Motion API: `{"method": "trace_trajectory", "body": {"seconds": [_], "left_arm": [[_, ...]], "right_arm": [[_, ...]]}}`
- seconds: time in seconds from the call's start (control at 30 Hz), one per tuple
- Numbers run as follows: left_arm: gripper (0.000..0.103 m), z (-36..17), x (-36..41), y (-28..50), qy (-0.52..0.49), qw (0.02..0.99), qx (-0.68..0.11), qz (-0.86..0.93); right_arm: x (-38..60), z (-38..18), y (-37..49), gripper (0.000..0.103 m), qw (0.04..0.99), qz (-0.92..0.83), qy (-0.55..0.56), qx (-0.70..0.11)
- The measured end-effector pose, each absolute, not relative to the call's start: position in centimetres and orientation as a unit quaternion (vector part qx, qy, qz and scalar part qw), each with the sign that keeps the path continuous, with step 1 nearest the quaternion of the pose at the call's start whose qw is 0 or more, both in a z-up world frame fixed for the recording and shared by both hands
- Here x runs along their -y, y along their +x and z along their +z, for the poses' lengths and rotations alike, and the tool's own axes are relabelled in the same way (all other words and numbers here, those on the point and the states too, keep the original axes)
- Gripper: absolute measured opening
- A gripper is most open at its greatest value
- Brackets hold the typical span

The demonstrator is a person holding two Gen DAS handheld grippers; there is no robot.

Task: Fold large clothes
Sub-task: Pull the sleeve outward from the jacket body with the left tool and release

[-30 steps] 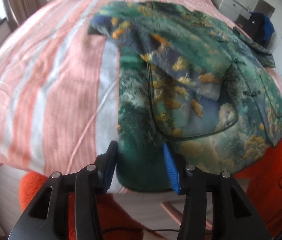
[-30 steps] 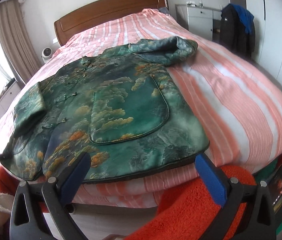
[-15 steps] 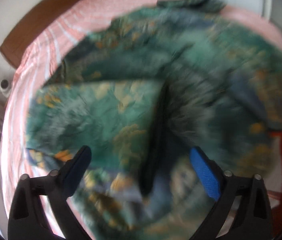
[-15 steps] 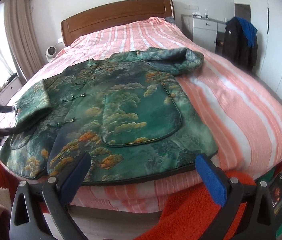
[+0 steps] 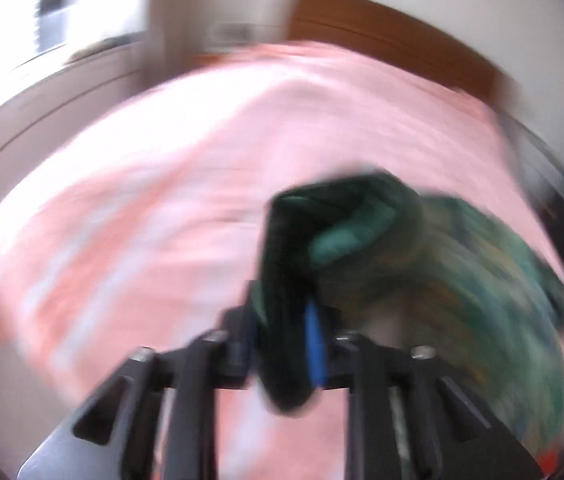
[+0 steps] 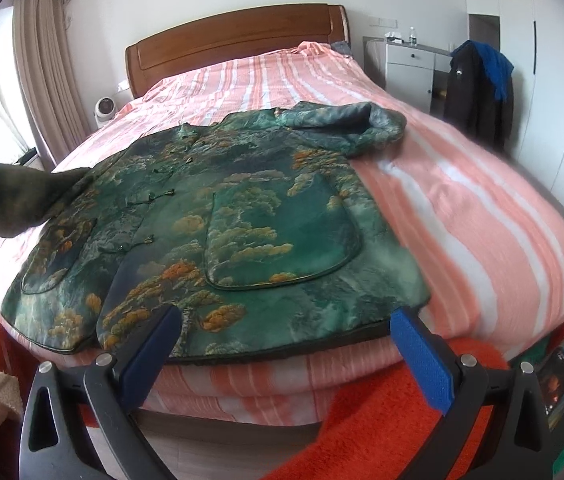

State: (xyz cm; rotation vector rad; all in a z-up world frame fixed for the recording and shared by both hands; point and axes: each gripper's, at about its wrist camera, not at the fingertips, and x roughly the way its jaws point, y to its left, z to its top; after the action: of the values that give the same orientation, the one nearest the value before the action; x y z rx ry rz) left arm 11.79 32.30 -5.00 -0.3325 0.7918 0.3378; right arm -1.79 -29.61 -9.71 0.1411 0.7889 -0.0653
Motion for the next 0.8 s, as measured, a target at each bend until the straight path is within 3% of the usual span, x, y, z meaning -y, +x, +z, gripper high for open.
{"method": "trace_trajectory", "body": {"seconds": [0.03,0.07,0.2,0.27,0.33,0.43,0.57,0.6,0.63,0.67,0.7,0.8], "left_arm": [[0.056,-5.6,-34.7,11.1,-0.170,0.884,-0.381,0.210],[0.060,-6.5,-37.0,10.1,-0.182,0.867,-0.387,0.256],[0.061,-9.4,-39.6,6.2,-0.254,0.835,-0.419,0.251],[0.061,-9.6,-35.8,5.3,-0.254,0.844,-0.438,0.180],[0.077,-9.8,-30.8,5.3,-0.241,0.849,-0.462,0.087],[0.090,-10.7,-22.3,5.7,-0.199,0.841,-0.499,-0.061],[0.090,-13.9,-14.0,7.4,-0.094,0.826,-0.545,-0.109],[0.083,-14.8,-13.5,7.8,-0.089,0.820,-0.555,-0.110],[0.060,-15.8,-13.0,8.0,-0.095,0.808,-0.571,-0.115],[0.046,-16.4,-13.2,8.0,-0.103,0.801,-0.579,-0.113],[0.022,-16.6,-13.2,8.0,-0.101,0.801,-0.581,-0.104],[0.011,-15.8,-14.1,7.4,-0.113,0.804,-0.574,-0.108]], "right_arm": [[29.3,-9.8,-1.7,0.103,0.920,-0.027,0.066,-0.384],[29.0,-9.8,-1.7,0.103,0.921,-0.024,0.062,-0.384],[28.4,-9.4,-2.0,0.103,0.925,-0.024,0.045,-0.377],[28.4,-9.4,-2.1,0.103,0.925,-0.028,0.043,-0.378],[28.5,-9.6,-1.8,0.103,0.922,-0.029,0.045,-0.384],[28.3,-9.9,-1.3,0.103,0.919,-0.027,0.046,-0.390],[27.9,-9.6,-1.2,0.103,0.921,-0.019,0.045,-0.387],[27.9,-9.5,-1.3,0.103,0.922,-0.019,0.044,-0.385],[27.9,-9.4,-1.6,0.103,0.922,-0.020,0.043,-0.384],[28.0,-9.3,-1.7,0.103,0.923,-0.021,0.041,-0.383],[28.2,-9.2,-2.0,0.103,0.923,-0.025,0.039,-0.381],[29.1,-9.2,-2.5,0.103,0.922,-0.038,0.044,-0.382]]}}
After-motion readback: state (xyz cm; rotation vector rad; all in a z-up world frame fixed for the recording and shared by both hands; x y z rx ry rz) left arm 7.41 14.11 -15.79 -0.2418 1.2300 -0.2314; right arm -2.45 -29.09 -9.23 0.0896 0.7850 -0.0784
